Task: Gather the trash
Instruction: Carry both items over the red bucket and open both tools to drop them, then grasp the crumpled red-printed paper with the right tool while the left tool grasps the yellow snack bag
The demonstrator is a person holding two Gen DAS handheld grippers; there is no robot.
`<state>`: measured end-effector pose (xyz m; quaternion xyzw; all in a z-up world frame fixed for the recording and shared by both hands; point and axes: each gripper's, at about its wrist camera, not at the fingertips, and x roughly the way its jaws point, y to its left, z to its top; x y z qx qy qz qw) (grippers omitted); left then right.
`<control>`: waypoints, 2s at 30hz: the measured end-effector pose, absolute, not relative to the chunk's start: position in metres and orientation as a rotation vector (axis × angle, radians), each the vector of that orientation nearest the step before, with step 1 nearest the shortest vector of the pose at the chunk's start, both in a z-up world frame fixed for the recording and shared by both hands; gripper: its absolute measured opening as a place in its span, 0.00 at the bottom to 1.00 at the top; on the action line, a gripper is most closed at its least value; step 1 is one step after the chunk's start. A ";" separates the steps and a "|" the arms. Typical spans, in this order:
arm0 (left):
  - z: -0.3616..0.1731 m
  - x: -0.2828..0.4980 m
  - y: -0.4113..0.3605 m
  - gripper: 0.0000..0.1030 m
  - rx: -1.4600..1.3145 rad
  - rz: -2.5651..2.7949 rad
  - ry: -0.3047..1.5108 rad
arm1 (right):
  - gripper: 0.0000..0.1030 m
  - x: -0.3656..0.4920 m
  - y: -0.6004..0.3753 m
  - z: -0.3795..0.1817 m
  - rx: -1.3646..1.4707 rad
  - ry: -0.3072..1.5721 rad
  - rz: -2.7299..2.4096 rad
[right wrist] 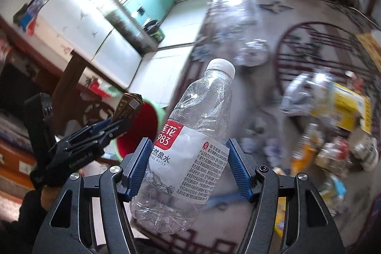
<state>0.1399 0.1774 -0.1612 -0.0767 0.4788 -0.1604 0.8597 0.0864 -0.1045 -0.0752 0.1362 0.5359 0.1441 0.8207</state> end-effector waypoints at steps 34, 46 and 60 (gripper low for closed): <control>-0.224 0.166 0.309 0.62 -0.179 -0.019 1.039 | 0.74 0.140 0.054 -0.128 0.132 1.230 0.424; -0.181 0.164 0.184 0.62 -0.119 -0.234 0.988 | 0.79 0.087 -0.118 -0.093 0.118 1.154 0.085; -0.163 0.126 -0.007 0.62 -0.063 -0.417 1.040 | 0.75 0.079 -0.259 -0.148 0.043 1.298 0.005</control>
